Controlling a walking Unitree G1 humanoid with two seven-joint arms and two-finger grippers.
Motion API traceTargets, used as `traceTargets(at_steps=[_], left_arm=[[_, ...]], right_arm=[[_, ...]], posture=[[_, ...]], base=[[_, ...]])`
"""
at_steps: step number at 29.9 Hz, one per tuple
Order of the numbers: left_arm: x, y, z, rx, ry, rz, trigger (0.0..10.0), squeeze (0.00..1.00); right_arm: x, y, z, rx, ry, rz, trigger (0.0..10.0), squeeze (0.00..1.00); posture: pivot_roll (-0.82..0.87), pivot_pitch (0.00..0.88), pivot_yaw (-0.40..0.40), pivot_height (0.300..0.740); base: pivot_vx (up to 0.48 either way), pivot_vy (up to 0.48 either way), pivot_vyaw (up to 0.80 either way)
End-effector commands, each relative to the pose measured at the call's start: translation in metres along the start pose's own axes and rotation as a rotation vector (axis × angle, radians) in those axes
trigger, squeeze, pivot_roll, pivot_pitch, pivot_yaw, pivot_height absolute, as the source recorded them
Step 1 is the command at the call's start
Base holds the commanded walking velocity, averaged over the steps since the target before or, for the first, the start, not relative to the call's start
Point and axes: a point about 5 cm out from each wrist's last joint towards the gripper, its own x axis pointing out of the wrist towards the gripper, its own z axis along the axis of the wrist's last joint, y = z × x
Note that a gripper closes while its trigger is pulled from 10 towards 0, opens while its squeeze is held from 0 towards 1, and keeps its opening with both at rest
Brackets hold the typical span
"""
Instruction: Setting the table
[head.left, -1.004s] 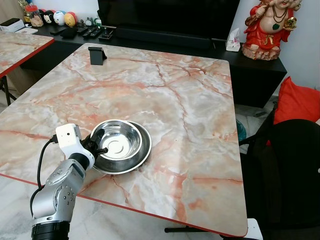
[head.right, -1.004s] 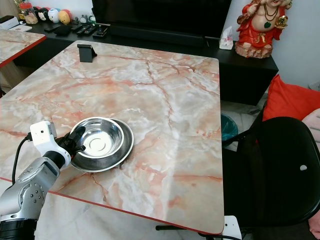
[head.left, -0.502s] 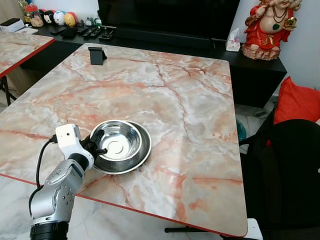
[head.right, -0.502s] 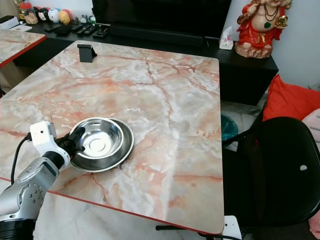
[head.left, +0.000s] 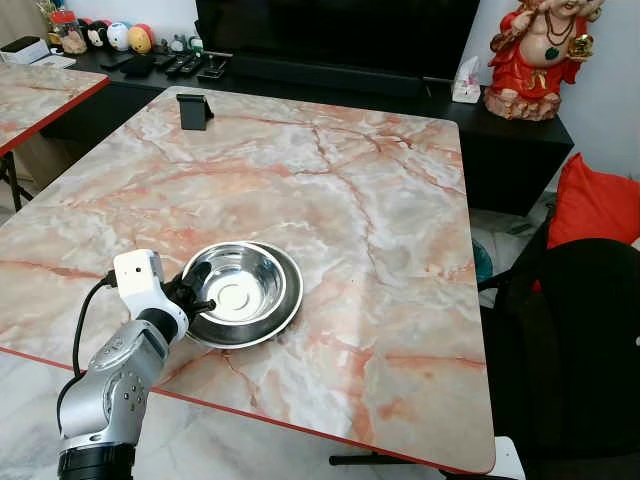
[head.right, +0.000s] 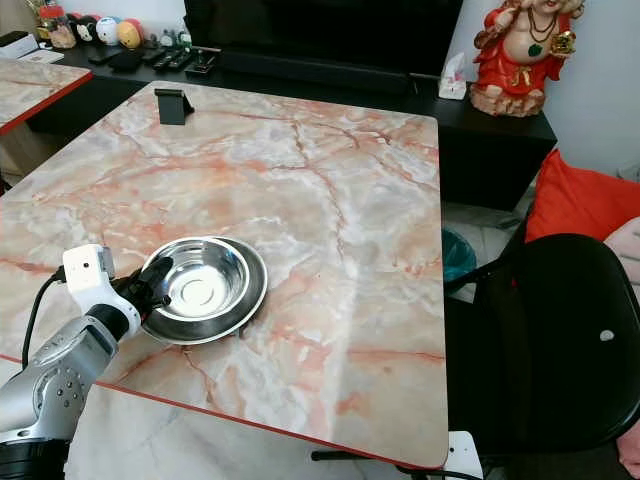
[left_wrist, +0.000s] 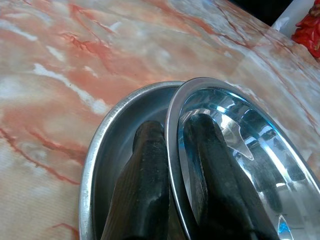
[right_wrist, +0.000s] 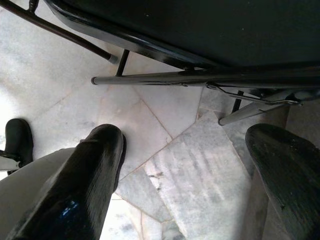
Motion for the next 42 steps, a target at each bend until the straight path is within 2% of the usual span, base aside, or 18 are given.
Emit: traceTargets(at_steps=[1, 11, 13, 18, 19, 20, 21, 22, 30, 31, 32, 35, 36, 37, 38, 42], left_arm=[[-0.003, 0.001, -0.001, 0.032, 0.029, 0.008, 10.0, 0.46], [-0.008, 0.005, 0.002, 0.050, 0.030, 0.013, 10.0, 0.46], [-0.010, 0.007, 0.000, 0.073, 0.049, 0.018, 10.0, 0.47], [-0.011, 0.006, -0.004, 0.065, 0.062, 0.008, 10.0, 0.47], [-0.011, 0.004, -0.005, 0.065, 0.073, -0.004, 10.0, 0.59], [-0.011, 0.004, -0.005, 0.065, 0.073, -0.004, 10.0, 0.59], [-0.011, 0.003, -0.006, 0.065, 0.076, -0.008, 10.0, 0.72], [-0.011, 0.002, -0.007, 0.065, 0.079, -0.010, 10.0, 0.76], [-0.010, 0.001, -0.009, 0.064, 0.086, -0.010, 10.0, 0.73], [-0.010, 0.002, -0.009, 0.065, 0.083, -0.004, 10.0, 0.69], [-0.010, 0.002, -0.009, 0.065, 0.083, -0.004, 10.0, 0.69], [-0.011, 0.005, -0.007, 0.075, 0.080, 0.011, 10.0, 0.49], [-0.011, 0.007, -0.003, 0.082, 0.067, 0.029, 10.0, 0.10], [-0.011, 0.008, -0.002, 0.082, 0.062, 0.033, 10.0, 0.10], [-0.011, 0.009, 0.001, 0.091, 0.055, 0.037, 10.0, 0.00], [-0.011, 0.007, 0.005, 0.103, 0.046, 0.031, 10.0, 0.00]], right_arm=[[0.000, -0.002, 0.003, -0.012, -0.004, -0.002, 10.0, 0.00], [0.000, -0.002, 0.004, -0.018, -0.003, 0.002, 10.0, 0.00], [0.000, -0.002, 0.004, -0.019, -0.003, 0.004, 10.0, 0.00], [0.001, -0.001, 0.004, -0.020, -0.003, 0.005, 10.0, 0.00], [0.001, -0.001, 0.004, -0.020, -0.003, 0.005, 10.0, 0.00], [0.001, -0.001, 0.004, -0.020, -0.003, 0.005, 10.0, 0.00], [0.001, -0.001, 0.004, -0.020, -0.003, 0.004, 10.0, 0.00], [0.001, -0.001, 0.004, -0.019, -0.003, 0.004, 10.0, 0.00], [0.001, -0.002, 0.004, -0.019, -0.003, 0.003, 10.0, 0.00], [0.001, -0.002, 0.004, -0.019, -0.003, 0.004, 10.0, 0.00], [0.001, -0.002, 0.004, -0.019, -0.003, 0.004, 10.0, 0.00], [0.000, -0.002, 0.004, -0.021, -0.002, 0.004, 10.0, 0.00], [0.000, -0.002, 0.004, -0.022, -0.001, 0.005, 10.0, 0.00], [0.000, -0.002, 0.004, -0.022, -0.001, 0.005, 10.0, 0.00], [0.000, -0.002, 0.004, -0.023, -0.001, 0.005, 10.0, 0.00], [0.000, -0.002, 0.004, -0.025, -0.001, 0.006, 10.0, 0.00]], posture=[[0.08, 0.000, -0.060, 0.740], [0.10, 0.000, -0.065, 0.740], [0.10, 0.000, -0.065, 0.740], [0.10, 0.000, -0.065, 0.740], [0.10, 0.000, -0.064, 0.740], [0.10, 0.000, -0.064, 0.740], [0.10, 0.000, -0.064, 0.740], [0.10, 0.000, -0.064, 0.740], [0.09, 0.000, -0.063, 0.740], [0.09, 0.000, -0.064, 0.740], [0.09, 0.000, -0.064, 0.740], [0.10, 0.000, -0.065, 0.740], [0.10, 0.000, -0.067, 0.740], [0.10, 0.000, -0.067, 0.740], [0.10, 0.000, -0.068, 0.740], [0.10, 0.000, -0.068, 0.740]], base=[[0.000, 0.000, 0.00], [0.000, 0.000, 0.00], [0.000, 0.000, 0.00], [0.000, 0.000, 0.00], [0.000, 0.000, 0.00], [0.000, 0.000, 0.00], [0.000, 0.000, 0.00], [0.000, 0.000, 0.00], [0.000, 0.000, 0.00], [0.000, 0.000, 0.00], [0.000, 0.000, 0.00], [0.000, 0.000, 0.00], [0.000, 0.000, 0.00], [0.000, 0.000, 0.00], [0.000, 0.000, 0.00], [0.000, 0.000, 0.00]])
